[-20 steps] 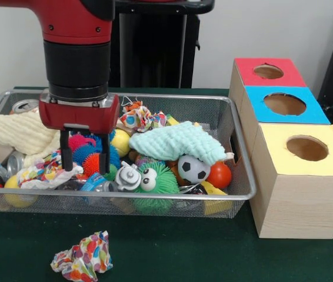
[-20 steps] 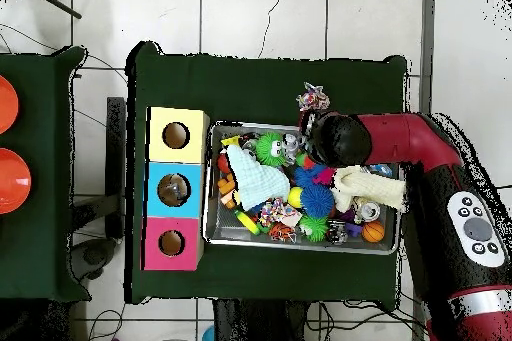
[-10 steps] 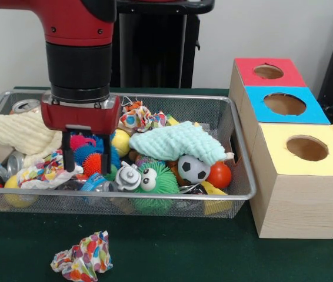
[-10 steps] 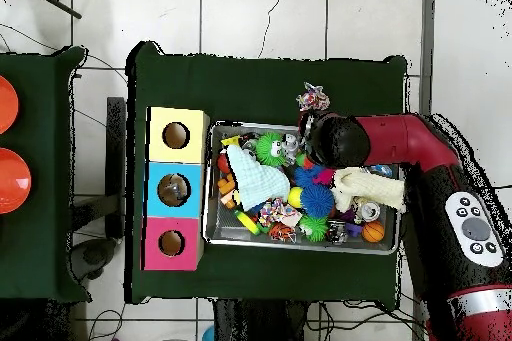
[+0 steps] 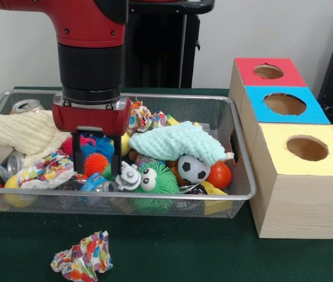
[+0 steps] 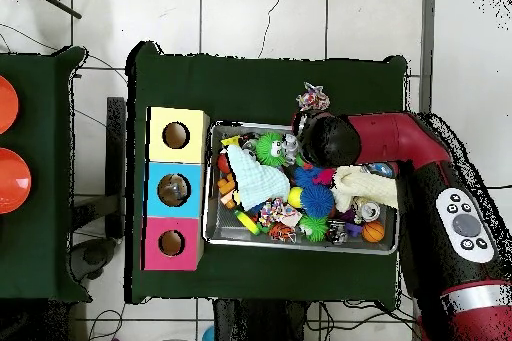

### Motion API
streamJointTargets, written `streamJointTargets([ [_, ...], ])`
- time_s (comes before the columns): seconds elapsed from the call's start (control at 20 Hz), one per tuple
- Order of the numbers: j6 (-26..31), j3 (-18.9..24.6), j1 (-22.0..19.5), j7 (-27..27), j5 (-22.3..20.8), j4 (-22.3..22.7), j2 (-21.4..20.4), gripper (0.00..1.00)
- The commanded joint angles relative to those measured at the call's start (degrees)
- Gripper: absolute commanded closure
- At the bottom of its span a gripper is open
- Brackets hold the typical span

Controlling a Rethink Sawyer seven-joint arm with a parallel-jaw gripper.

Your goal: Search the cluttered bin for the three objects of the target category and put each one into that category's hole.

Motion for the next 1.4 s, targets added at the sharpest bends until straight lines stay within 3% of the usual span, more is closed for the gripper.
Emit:
streamJointTargets([
  [0.05,-1.07,-1.09,0.64,-5.6,-1.92,4.43,0.53,0.0],
  [0.9,-1.51,-0.7,0.42,-5.91,-2.02,3.8,1.12,0.0],
  [1.4,-5.2,-1.98,0.73,-3.95,-3.86,4.71,2.13,0.0],
])
